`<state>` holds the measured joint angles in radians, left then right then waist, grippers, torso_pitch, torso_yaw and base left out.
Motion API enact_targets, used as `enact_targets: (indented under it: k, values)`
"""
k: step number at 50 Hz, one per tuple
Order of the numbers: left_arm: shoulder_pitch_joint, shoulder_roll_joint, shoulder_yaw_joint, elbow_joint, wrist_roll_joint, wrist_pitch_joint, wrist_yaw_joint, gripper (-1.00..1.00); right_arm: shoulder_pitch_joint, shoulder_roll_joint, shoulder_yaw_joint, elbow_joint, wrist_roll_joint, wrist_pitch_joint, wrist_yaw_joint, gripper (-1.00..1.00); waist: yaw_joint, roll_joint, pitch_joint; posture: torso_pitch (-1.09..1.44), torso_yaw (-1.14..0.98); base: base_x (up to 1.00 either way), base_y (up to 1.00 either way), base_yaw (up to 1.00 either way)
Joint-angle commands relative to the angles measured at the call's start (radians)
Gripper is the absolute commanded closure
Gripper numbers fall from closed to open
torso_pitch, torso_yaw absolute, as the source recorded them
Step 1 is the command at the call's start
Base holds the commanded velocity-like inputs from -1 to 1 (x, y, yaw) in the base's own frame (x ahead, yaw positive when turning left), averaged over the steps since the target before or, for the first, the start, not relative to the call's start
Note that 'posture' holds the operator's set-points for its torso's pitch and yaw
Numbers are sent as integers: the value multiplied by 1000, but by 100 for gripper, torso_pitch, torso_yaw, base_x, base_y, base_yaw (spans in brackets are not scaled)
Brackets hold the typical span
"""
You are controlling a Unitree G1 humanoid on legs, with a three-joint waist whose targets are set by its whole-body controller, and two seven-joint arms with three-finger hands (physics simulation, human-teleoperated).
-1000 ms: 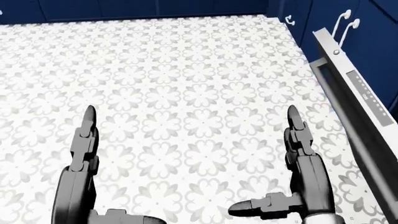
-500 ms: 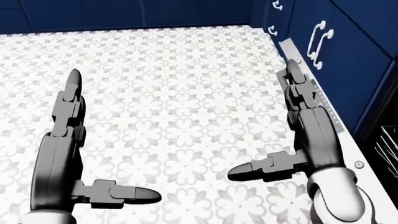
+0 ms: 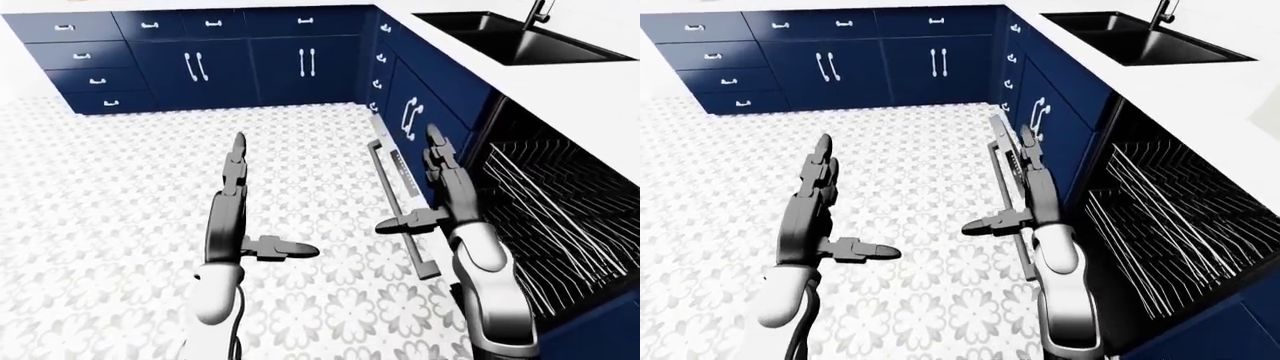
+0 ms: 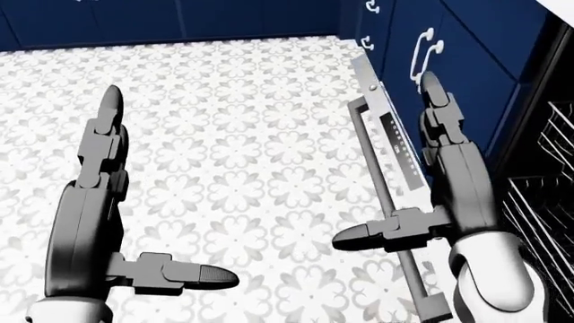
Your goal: Close the dishwasher door
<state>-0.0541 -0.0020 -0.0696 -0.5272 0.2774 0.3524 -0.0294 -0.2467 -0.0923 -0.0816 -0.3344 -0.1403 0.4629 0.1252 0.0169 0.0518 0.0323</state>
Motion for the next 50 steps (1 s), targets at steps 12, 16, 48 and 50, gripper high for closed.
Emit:
enact_targets:
  k: [12,16,48,50]
  values:
    - [-16,6,29,-2,-16,-54,9,-100,-18,-9,0,-81,-19,4,5,-100,11,-80,-8,0,0,0,-9,0]
    - [-10,8,33,0,-18,-60,10,-100,-25,-8,5,-105,-30,31,8,-100,-4,-49,-24,0,0,0,0,0]
    - [-21,21,70,49,-37,-90,10,-100,-280,154,193,-6,-163,168,45,-100,-12,-42,-45,0,0,0,0,0]
    - [-20,22,71,54,-38,-95,11,-100,-279,161,190,39,-154,133,38,-100,-12,-41,-44,0,0,0,0,0]
